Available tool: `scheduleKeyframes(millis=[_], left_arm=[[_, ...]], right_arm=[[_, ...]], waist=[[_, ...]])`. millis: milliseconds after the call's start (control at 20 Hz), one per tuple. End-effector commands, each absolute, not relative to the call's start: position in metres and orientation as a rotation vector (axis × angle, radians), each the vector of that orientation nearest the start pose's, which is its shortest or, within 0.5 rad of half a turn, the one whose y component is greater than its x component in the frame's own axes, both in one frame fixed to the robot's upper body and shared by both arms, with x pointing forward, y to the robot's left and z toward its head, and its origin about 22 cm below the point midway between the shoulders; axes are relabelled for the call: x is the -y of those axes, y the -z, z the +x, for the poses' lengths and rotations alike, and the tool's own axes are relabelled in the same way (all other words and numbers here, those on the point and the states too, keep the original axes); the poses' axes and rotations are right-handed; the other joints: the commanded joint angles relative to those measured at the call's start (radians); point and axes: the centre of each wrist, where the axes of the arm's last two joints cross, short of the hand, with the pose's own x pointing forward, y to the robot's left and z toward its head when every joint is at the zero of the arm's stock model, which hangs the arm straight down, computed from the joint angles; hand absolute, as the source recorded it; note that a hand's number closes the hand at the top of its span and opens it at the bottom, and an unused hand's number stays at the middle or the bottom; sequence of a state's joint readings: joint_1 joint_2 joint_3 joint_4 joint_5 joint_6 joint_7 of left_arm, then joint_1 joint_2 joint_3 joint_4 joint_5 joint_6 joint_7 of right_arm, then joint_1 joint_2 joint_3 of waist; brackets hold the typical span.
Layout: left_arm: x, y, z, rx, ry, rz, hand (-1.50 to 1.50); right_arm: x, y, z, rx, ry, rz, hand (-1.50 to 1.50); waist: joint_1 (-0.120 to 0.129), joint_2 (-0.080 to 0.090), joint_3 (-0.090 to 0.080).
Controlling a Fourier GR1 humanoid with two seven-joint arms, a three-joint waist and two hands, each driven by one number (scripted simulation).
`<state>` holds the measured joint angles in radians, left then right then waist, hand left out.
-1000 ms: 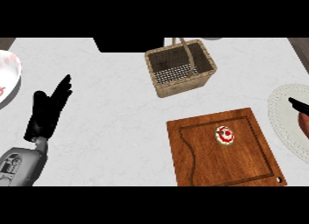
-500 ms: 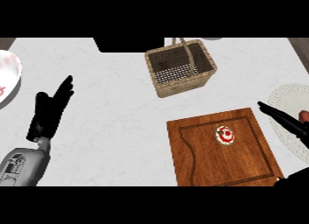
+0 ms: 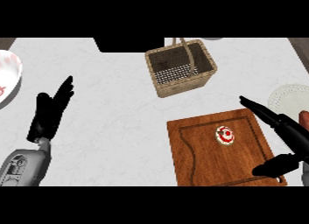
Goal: Pick the cupcake from the cutting board and place it in the basket
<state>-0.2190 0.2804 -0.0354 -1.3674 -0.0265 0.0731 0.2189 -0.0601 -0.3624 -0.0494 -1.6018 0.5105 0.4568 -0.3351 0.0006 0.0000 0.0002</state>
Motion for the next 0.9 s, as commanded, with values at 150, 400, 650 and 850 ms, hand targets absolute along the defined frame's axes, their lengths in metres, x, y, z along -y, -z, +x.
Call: scheduleKeyframes(millis=[150, 400, 650, 850], left_arm=[[-0.292, -0.015, 0.288, 1.344, 0.204, 0.263, 0.00], [-0.285, -0.020, 0.303, 1.351, 0.206, 0.263, 0.00], [-0.274, -0.040, 0.291, 1.351, 0.208, 0.277, 0.00], [-0.295, -0.031, 0.304, 1.355, 0.205, 0.248, 0.00]], right_arm=[[0.277, -0.037, 0.258, 1.633, -1.048, -0.226, -1.50], [0.283, -0.012, 0.253, 1.621, -1.083, -0.220, -1.50], [0.276, -0.028, 0.262, 1.567, -1.090, -0.217, -1.50], [0.273, -0.023, 0.273, 1.563, -1.079, -0.196, -1.50]], waist=[[0.000, 0.000, 0.000], [-0.003, 0.001, 0.000], [0.000, -0.001, 0.000], [-0.001, 0.000, 0.000]])
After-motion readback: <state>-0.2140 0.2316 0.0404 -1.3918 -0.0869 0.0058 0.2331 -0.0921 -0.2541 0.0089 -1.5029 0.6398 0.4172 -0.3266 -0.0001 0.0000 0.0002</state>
